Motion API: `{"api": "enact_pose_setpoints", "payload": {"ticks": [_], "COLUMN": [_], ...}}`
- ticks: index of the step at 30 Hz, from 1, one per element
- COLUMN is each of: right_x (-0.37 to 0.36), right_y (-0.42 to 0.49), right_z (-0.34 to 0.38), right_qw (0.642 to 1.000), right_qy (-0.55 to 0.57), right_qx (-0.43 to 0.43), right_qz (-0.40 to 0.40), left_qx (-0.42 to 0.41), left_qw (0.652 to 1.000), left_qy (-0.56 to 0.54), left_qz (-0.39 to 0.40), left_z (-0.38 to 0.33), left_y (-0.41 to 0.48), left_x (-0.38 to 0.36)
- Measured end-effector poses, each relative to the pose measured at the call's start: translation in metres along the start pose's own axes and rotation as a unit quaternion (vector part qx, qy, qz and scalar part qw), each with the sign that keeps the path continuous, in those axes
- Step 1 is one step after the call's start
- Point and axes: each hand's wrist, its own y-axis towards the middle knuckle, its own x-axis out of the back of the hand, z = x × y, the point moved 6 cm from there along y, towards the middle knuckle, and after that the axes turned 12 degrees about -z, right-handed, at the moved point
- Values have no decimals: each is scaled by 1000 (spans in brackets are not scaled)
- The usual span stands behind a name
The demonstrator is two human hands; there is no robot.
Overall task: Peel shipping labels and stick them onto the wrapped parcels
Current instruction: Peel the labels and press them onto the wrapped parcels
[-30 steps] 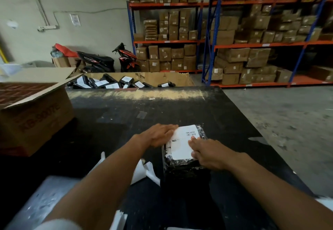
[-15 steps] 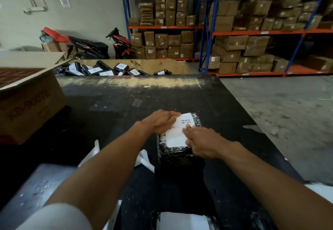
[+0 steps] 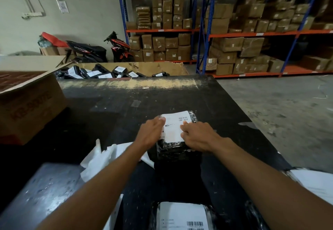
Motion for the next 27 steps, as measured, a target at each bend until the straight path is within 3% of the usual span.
{"api": "enact_pose_setpoints", "payload": {"ticks": [6, 11, 16, 18, 22, 27], "right_x": [4, -4, -37, -51, -57, -56], "right_y": [5, 11, 20, 21, 22, 13], "right_z": [-10, -29, -52, -53, -54, -50], "right_qw": [983, 934, 878, 859, 861, 847], "right_qy": [114, 186, 276, 321, 317, 348], "right_qx": [-98, -222, -361, -380, -374, -351], "right_qz": [-110, -210, -152, -123, -139, -194], "left_qx": [65, 134, 152, 166, 186, 132], "left_qw": [995, 984, 967, 957, 946, 949], "left_qy": [-60, -112, -197, -230, -257, -272], "left_qz": [-42, -33, -48, -60, -61, -89], "left_z": [10, 25, 33, 34, 37, 33], "left_y": [-10, -7, -6, -6, -6, -17], "left_x": [-34, -40, -48, -49, -53, -48]}}
